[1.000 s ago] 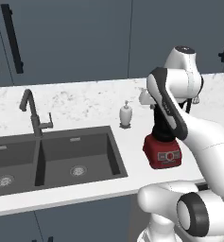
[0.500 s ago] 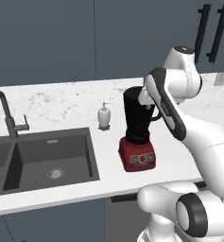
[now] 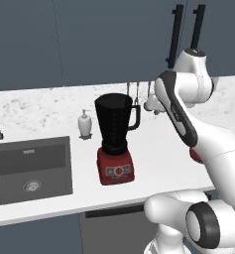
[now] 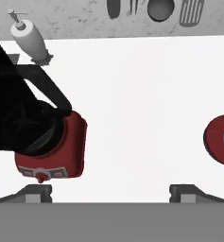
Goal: Close the lid blender by securely placing the lid on top.
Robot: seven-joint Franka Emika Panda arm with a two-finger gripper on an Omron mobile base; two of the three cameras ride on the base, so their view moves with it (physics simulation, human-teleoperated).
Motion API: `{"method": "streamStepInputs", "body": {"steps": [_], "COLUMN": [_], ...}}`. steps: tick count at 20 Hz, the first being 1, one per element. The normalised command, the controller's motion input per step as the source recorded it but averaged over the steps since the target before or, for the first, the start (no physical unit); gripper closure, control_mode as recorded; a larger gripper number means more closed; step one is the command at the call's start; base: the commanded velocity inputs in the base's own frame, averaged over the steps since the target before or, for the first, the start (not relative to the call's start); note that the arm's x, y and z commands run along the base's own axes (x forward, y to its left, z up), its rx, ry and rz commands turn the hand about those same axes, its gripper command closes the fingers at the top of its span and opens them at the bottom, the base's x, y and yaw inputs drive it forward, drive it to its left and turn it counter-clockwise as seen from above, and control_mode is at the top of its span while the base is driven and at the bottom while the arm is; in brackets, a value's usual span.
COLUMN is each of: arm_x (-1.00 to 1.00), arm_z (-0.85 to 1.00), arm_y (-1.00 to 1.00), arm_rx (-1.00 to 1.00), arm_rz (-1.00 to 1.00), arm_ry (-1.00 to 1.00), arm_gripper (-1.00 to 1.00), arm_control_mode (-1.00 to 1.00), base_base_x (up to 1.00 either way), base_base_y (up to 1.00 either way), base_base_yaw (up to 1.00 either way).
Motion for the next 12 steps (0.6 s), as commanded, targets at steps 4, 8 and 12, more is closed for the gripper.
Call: {"method": "streamStepInputs", "body": {"steps": [4, 8, 12], "arm_x": [0.00, 0.00, 0.00], "arm_z": [0.00, 0.00, 0.00], "arm_y": [0.00, 0.00, 0.00], "arm_rx": [0.00, 0.00, 0.00], "arm_rz": [0.00, 0.00, 0.00], "arm_ry": [0.00, 0.00, 0.00], "arm_gripper": [-1.00, -1.00, -1.00], "arm_control_mode": [1.00, 1.00, 1.00], "base_base_x": [0.11, 0.22, 0.06], "base_base_y": [-0.27, -0.29, -0.28], "base_base_yaw": [0.00, 0.00, 0.00]}}
